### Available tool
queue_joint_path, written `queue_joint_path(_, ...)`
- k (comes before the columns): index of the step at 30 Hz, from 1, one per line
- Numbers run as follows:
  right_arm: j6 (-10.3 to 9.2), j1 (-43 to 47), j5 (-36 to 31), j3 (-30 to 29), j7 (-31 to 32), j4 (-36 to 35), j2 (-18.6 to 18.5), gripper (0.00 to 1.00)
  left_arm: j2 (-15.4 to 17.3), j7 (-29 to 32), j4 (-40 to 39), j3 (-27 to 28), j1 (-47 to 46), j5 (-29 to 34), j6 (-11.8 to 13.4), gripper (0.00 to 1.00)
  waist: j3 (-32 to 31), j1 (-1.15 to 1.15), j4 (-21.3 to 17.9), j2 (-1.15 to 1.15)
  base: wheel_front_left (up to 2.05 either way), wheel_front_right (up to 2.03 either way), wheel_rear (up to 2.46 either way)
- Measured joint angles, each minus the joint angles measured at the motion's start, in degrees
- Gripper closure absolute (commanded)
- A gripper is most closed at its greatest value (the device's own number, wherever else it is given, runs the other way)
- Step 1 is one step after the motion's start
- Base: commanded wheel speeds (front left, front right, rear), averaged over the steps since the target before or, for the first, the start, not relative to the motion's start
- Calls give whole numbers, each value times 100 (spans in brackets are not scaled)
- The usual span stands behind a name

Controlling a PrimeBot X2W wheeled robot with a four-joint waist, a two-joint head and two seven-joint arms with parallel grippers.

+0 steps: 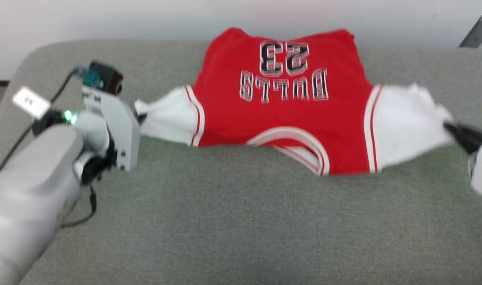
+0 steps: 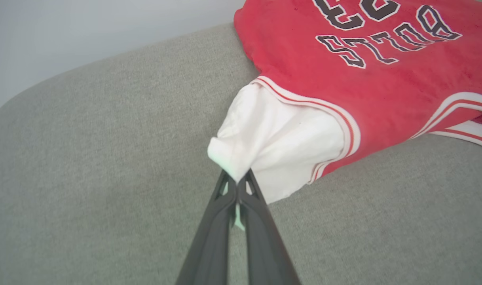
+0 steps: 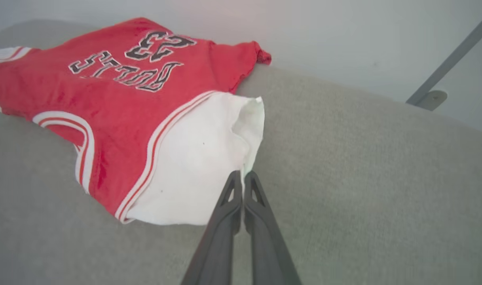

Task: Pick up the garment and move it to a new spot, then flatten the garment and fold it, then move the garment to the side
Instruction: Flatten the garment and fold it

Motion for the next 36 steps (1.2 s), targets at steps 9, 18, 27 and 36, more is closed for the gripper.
queue_joint_path(9,0,1466,461,54,469,-886,-742,100,1666,259,-3304,59,1740,-376,1719,100,-253,0,-35,0,0,0,0)
queue_joint_path(18,1,2626,821,-21,789,-1396,-1312,100,2985,3,-6026,124,3271,-779,3499,100,-113,0,-22,0,0,0,0)
queue_joint_path(27,0,2965,506,-233,953,-1461,-1196,100,2965,-254,-6302,-22,3595,-638,3789,100,61,0,47,0,0,0,0)
queue_joint_path(36,25,2822,-416,-767,1151,-871,-428,0,2423,-492,-5850,-119,3532,-433,3626,100,183,0,10,0,0,0,0)
